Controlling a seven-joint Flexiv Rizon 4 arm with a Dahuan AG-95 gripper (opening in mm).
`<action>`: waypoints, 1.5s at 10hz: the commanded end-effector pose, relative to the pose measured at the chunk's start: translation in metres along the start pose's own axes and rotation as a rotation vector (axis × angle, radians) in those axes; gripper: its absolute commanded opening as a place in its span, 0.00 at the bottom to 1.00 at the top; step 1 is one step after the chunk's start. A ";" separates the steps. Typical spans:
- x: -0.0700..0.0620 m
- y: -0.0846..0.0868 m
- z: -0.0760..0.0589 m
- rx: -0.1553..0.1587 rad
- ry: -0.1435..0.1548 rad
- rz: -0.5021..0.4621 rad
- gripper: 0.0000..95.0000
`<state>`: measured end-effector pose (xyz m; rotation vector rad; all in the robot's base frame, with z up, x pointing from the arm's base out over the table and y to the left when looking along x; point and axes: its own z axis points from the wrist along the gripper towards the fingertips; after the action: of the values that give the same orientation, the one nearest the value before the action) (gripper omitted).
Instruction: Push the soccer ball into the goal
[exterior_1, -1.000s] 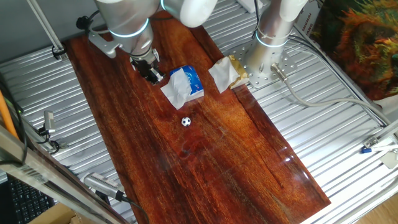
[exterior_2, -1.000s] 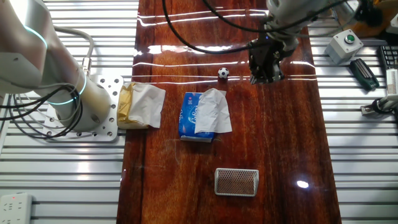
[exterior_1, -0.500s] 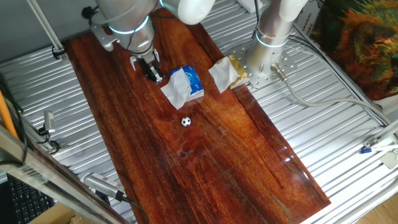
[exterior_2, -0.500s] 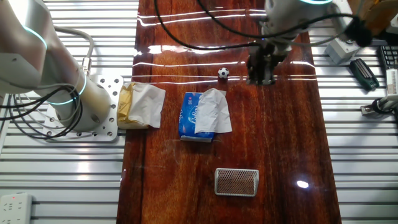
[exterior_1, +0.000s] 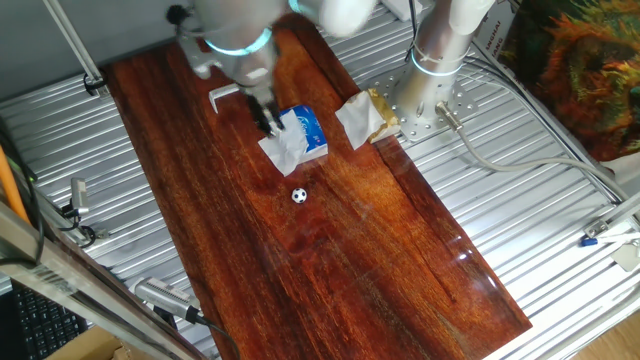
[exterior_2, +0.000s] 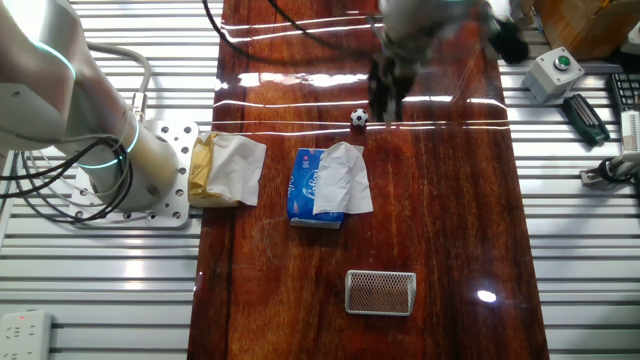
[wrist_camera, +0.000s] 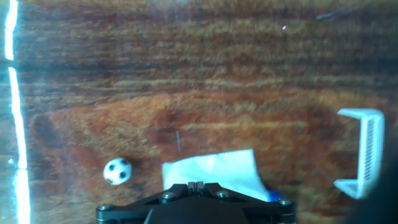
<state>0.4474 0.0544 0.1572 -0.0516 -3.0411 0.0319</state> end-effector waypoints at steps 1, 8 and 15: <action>-0.005 0.035 0.009 0.002 0.002 0.057 0.00; -0.023 0.080 0.040 -0.004 0.004 0.108 0.00; -0.022 0.098 0.073 -0.034 0.003 0.110 0.00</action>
<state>0.4648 0.1496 0.0780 -0.2240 -3.0399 -0.0158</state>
